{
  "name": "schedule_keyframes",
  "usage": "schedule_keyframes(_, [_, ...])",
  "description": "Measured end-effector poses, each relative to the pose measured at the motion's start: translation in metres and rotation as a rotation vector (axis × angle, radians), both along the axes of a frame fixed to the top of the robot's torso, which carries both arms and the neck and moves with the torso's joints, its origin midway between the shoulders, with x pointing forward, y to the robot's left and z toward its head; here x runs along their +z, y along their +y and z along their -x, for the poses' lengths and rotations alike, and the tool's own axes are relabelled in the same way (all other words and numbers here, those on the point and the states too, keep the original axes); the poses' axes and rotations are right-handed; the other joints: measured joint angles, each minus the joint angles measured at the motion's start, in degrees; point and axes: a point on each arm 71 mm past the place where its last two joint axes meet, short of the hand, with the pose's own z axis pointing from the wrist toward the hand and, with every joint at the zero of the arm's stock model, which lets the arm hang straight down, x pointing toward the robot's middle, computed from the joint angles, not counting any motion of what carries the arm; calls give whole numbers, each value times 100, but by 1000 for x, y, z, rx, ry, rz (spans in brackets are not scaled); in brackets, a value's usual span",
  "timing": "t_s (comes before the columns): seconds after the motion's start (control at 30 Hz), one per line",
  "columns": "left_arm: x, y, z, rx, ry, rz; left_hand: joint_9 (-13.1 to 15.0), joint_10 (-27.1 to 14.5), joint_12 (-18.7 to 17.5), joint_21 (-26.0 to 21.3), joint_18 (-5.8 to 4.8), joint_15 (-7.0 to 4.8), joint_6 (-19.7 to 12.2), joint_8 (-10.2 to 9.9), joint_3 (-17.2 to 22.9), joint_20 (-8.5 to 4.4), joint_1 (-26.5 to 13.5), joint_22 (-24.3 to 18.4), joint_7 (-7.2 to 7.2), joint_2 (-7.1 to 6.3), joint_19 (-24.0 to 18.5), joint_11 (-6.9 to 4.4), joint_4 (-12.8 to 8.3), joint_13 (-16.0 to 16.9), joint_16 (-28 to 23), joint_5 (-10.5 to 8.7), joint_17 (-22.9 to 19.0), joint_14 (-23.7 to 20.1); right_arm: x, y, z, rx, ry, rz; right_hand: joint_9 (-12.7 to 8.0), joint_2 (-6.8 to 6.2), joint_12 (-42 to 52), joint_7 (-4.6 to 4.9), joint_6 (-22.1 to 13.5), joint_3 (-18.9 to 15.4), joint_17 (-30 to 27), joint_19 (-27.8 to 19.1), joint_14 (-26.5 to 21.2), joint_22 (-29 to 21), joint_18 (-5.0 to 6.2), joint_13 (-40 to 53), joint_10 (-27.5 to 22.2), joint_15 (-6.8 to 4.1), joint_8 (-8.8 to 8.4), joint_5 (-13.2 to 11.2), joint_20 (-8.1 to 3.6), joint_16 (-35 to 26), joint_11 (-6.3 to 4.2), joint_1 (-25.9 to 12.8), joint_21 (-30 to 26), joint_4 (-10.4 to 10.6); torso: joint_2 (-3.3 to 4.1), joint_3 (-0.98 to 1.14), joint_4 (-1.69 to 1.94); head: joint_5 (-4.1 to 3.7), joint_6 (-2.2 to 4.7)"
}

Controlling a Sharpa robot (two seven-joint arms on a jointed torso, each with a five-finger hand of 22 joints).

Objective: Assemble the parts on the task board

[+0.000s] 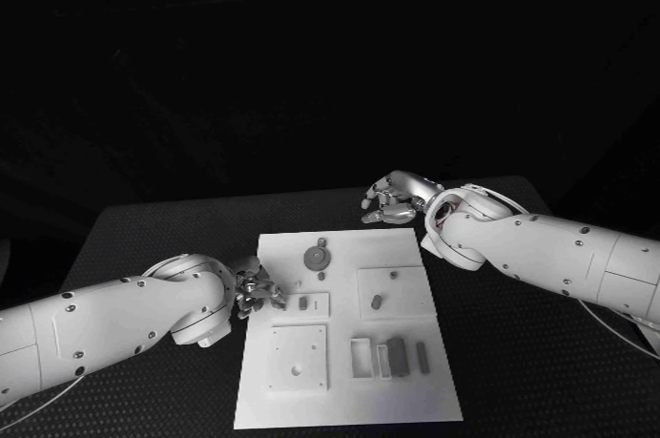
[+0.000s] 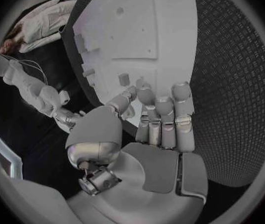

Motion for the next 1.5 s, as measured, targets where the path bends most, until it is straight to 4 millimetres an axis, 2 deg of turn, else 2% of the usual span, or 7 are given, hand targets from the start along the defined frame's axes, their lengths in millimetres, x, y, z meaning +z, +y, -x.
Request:
schedule_keyframes(0.3, [-2, -2, 0, -2, 2, -7, 0, 38, 0, 0, 0, -9, 6, 0, 0, -12, -10, -1, -11, -10, 29, -5, 0, 0, 0, 14, 0, 30, 0, 0, 0, -1, 0, 0, -1, 0, 0, -1, 1, 0, 0, 0, 0, 0, 0, 0, 0, 1, 0, 0, 0, 0, 0, 0, 0, 0, 1, -1, -4, -9, 3])
schedule_keyframes(0.37, [-3, -3, 0, -4, 0, -10, 0, 39, 0, 0, 0, -4, 5, 0, -1, -12, -25, -1, -12, -25, 30, -6, -1, 0, 0, 78, 0, 36, 0, 0, 0, -1, 1, 0, -1, 0, 0, -1, 1, 0, 0, 0, 0, 0, 0, 0, 0, 1, 0, 0, 0, 0, 0, 0, 0, 0, 3, 1, -4, -10, 4])
schedule_keyframes(0.5, [-4, -4, 0, -9, -5, -16, 0, 79, 0, 0, -1, -32, -1, 3, -2, -54, -26, -1, -18, -26, 91, -46, -2, 0, 0, 79, -5, 88, 0, 0, 0, 0, 1, 0, -1, 0, 0, -2, 2, 0, 0, 0, 1, 0, 0, 0, 0, 1, 0, 0, 0, 0, 0, 0, 0, 0, 4, 1, -5, -13, 4])
schedule_keyframes(1.5, [-2, -8, -2, -54, -12, -63, 6, 90, -1, 0, -1, -70, -16, 74, -15, -67, -26, 3, -31, -26, 115, -57, -14, -4, 0, 101, -10, 92, 0, 0, 0, 1, 2, 0, 2, 0, 0, -12, 12, 0, 0, 0, 9, 0, 0, 1, 0, 11, 0, 0, 0, 0, 0, 0, 0, 0, 4, 1, -5, -15, -16])
